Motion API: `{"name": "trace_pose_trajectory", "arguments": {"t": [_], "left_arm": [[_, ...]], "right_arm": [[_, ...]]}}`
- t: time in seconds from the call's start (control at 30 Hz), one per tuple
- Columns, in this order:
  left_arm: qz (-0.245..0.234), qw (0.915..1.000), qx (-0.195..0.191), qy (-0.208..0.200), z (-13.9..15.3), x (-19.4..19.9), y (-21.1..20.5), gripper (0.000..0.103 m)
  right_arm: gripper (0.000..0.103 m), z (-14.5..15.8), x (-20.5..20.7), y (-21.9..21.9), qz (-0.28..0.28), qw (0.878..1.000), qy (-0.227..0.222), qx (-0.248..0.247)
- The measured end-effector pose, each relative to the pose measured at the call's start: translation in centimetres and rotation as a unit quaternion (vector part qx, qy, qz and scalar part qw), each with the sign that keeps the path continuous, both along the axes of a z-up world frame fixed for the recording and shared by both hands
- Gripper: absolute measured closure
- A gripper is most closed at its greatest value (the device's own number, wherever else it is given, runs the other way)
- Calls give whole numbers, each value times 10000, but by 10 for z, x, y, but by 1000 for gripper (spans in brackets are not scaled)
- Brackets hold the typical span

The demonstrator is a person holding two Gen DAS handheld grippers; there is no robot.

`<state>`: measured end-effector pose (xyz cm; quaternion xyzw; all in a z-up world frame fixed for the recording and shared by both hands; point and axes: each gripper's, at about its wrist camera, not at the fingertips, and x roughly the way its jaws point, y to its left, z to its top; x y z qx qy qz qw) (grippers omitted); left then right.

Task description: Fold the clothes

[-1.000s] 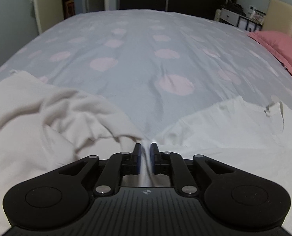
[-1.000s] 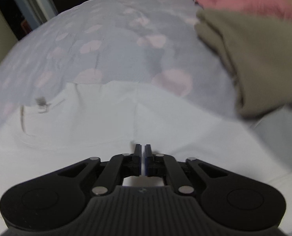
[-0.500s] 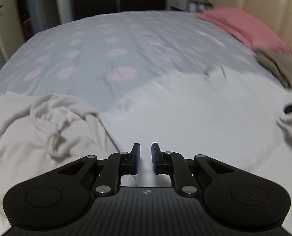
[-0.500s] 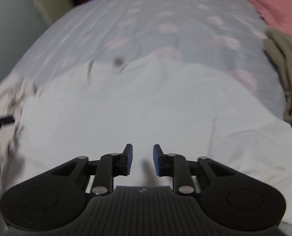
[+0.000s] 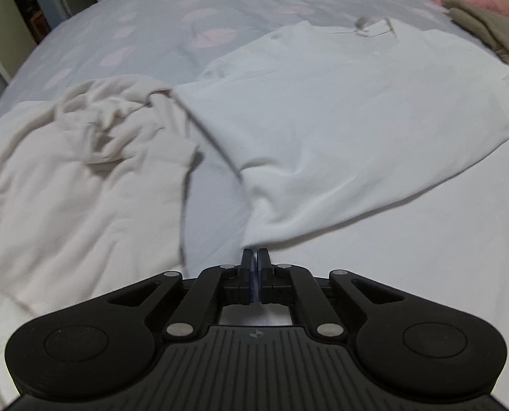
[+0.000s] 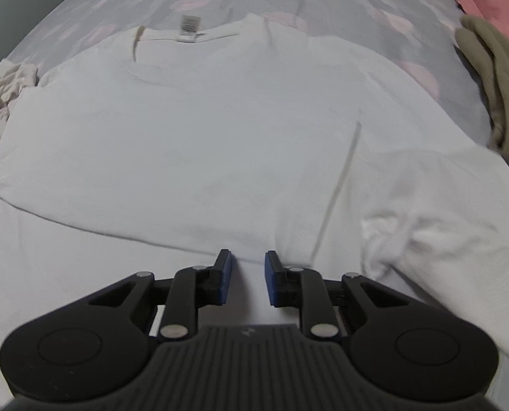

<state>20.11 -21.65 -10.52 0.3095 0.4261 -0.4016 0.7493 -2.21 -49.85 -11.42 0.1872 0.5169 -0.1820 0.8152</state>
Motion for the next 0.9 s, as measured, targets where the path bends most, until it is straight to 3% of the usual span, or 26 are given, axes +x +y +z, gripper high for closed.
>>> {"name": "trace_pose_trajectory", "arguments": {"t": [0.17, 0.3, 0.53, 0.73, 0.9], "left_arm": [[282, 9990, -355, 14, 27, -3, 7, 99], [330, 9965, -767, 8, 55, -19, 0, 88], [-124, 9922, -1232, 108, 94, -73, -12, 82], [-381, 9879, -1462, 357, 108, -101, -16, 81], [-237, 9869, -1523, 477, 109, -110, -15, 77]], "right_arm": [[77, 31, -21, -9, -284, 9989, -374, -31], [73, 58, -56, -30, -817, 9937, -748, -164], [73, 92, -158, -89, -2091, 9689, -1268, -376], [71, 85, -248, -129, -3075, 9398, -1480, -162], [57, 62, -272, -137, -3397, 9307, -1355, -37]]}}
